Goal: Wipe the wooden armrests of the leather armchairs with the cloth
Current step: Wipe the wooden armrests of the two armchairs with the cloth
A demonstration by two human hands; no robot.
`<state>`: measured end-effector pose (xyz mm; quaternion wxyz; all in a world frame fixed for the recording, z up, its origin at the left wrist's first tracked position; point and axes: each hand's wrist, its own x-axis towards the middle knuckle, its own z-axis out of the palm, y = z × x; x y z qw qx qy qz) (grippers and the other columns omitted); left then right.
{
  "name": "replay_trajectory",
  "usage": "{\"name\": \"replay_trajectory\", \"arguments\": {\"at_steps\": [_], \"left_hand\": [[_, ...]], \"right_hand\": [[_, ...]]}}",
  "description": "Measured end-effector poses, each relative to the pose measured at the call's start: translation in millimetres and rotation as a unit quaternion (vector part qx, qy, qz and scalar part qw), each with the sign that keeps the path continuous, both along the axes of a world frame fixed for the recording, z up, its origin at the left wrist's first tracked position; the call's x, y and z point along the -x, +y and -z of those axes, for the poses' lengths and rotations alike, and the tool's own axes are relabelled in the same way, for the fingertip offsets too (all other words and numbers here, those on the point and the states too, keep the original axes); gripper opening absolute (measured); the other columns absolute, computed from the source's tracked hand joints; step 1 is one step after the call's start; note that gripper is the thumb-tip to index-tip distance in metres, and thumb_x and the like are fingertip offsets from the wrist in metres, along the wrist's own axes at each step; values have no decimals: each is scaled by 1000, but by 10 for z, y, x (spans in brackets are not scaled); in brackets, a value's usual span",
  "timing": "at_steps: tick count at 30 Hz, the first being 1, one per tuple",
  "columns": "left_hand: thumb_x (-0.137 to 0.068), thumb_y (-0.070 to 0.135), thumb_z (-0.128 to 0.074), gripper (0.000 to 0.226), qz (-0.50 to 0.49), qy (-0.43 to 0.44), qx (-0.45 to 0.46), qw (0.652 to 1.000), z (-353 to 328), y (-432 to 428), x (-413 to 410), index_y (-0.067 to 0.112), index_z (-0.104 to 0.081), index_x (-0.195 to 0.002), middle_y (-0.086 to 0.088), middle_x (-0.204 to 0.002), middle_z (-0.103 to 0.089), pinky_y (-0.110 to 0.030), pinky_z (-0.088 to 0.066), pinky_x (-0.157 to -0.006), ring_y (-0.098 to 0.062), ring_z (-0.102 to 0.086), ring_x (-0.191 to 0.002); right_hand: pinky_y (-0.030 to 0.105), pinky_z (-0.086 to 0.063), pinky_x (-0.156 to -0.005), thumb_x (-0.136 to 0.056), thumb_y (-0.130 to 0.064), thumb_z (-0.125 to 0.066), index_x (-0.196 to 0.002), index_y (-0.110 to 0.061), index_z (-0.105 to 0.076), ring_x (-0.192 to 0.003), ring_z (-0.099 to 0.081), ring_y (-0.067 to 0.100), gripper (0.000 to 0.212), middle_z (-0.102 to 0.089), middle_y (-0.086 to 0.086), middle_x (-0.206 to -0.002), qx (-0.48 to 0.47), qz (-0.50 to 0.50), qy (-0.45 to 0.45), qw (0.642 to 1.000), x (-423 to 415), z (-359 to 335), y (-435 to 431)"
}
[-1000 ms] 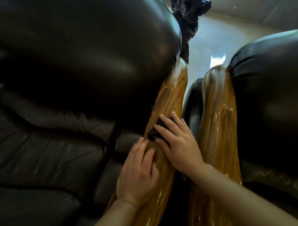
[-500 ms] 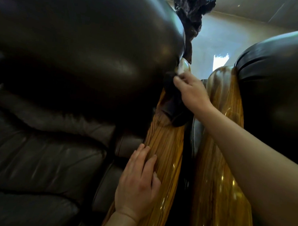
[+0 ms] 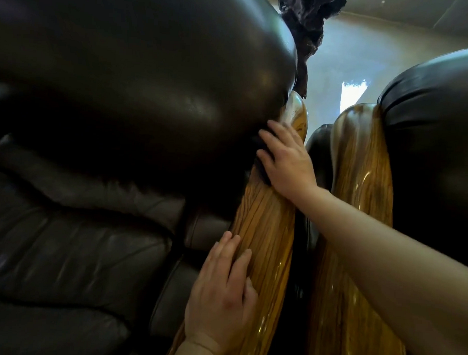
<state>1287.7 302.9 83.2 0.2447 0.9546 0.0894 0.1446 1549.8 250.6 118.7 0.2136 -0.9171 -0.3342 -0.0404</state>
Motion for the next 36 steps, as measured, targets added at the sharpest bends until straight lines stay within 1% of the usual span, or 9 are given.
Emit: {"name": "replay_trajectory", "arguments": {"at_steps": [2,6,9,12,16,21,25,30,36], "left_hand": [[-87,23,-49,41,0,4,6,1000,-24,3,-5,10,-60,-125,-11,-143,-52,-49,-46,-106,-23,-37,-142],[-88,24,-48,42,-3,21,9,1000,-22,8,-3,10,-59,-127,-11,-145,-49,-49,-46,-105,-21,-34,-144],[-89,23,-48,41,2,8,16,1000,5,6,-2,9,-60,-126,-12,-145,-50,-49,-44,-107,-23,-36,-143],[-92,25,-46,40,-3,7,22,1000,10,0,11,14,-53,-130,-8,-146,-48,-48,-45,-106,-21,-35,-144],[-93,25,-46,39,0,0,16,1000,14,-1,14,12,-56,-129,-11,-145,-50,-47,-45,-107,-22,-36,-143],[-92,26,-45,40,2,2,15,1000,-4,-3,20,13,-52,-129,-12,-144,-49,-46,-41,-111,-24,-36,-143],[-92,29,-44,43,3,9,0,1000,-35,-18,16,8,-56,-128,-16,-144,-49,-47,-38,-113,-27,-35,-143],[-95,39,-43,54,21,39,-31,999,-21,-27,339,18,-40,-144,-8,-157,-30,-41,-10,-120,-15,-3,-150],[-95,54,-34,70,-15,147,-29,989,181,2,1288,27,-10,-156,1,-166,3,-40,-17,-119,-16,5,-153]], "right_hand": [[54,-24,-119,-100,-36,-53,-139,-25,-57,-150,-29,27,41,-45,0,-155,22,-108,-33,993,340,23,-156],[49,-16,-124,-105,-46,-40,-141,-34,-50,-151,-25,17,40,-42,-7,-156,73,-286,-55,954,780,124,-467],[54,-23,-120,-102,-40,-48,-143,-27,-53,-149,-30,26,44,-42,1,-157,63,-191,-62,978,334,77,-378],[50,-20,-123,-102,-40,-47,-153,-26,-38,-154,-14,29,54,-24,1,-166,47,-16,9,999,-35,24,-180],[48,-17,-124,-102,-38,-48,-154,-22,-36,-154,-10,27,56,-18,3,-167,-23,65,57,996,311,90,-162],[48,-22,-122,-101,-41,-44,-148,-25,-44,-154,-12,21,50,-25,-2,-164,-13,-35,6,999,1479,218,-661],[54,-21,-121,-100,-48,-42,-148,-28,-46,-152,-21,27,52,-31,1,-163,49,-31,-1,998,1120,65,-492],[50,-7,-124,-102,-54,-28,-155,-32,-31,-154,-9,30,57,-18,2,-167,159,37,-10,987,860,1,-85],[51,-15,-123,-99,-58,-33,-150,-32,-38,-153,-17,30,58,-26,2,-165,180,-175,-80,965,2029,177,-443]]}}
